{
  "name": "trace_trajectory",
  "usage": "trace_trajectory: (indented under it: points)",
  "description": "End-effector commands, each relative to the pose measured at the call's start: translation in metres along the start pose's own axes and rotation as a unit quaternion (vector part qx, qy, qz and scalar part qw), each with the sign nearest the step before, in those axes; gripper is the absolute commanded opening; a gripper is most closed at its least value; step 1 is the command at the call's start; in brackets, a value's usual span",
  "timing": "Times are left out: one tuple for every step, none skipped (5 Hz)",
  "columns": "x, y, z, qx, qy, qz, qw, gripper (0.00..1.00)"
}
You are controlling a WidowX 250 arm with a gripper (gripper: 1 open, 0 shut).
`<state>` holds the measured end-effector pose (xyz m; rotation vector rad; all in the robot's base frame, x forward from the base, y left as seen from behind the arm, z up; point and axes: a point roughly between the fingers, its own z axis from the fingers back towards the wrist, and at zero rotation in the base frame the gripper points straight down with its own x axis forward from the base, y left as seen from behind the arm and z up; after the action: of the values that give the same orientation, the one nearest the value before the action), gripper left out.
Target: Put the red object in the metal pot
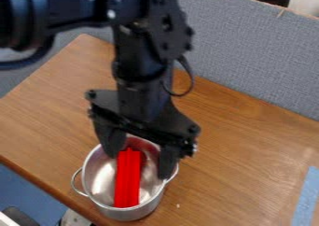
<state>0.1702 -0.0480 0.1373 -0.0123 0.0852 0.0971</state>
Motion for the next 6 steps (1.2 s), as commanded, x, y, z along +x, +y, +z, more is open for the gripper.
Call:
trace_trajectory:
  points:
    - [0.010, 0.013, -0.023, -0.001, -0.005, 0.115, 0.9934, 1.00]
    - [0.011, 0.035, -0.067, -0.002, 0.011, 0.237, 0.9716, 1.00]
    - [0.014, 0.038, -0.095, -0.004, 0.012, 0.245, 0.9695, 1.00]
    - [0.016, 0.039, -0.092, -0.010, 0.003, 0.244, 0.9698, 1.00]
    - [0.013, 0.004, -0.042, -0.022, -0.008, 0.270, 0.9625, 1.00]
    - [0.007, -0.024, -0.006, -0.019, -0.003, 0.322, 0.9465, 1.00]
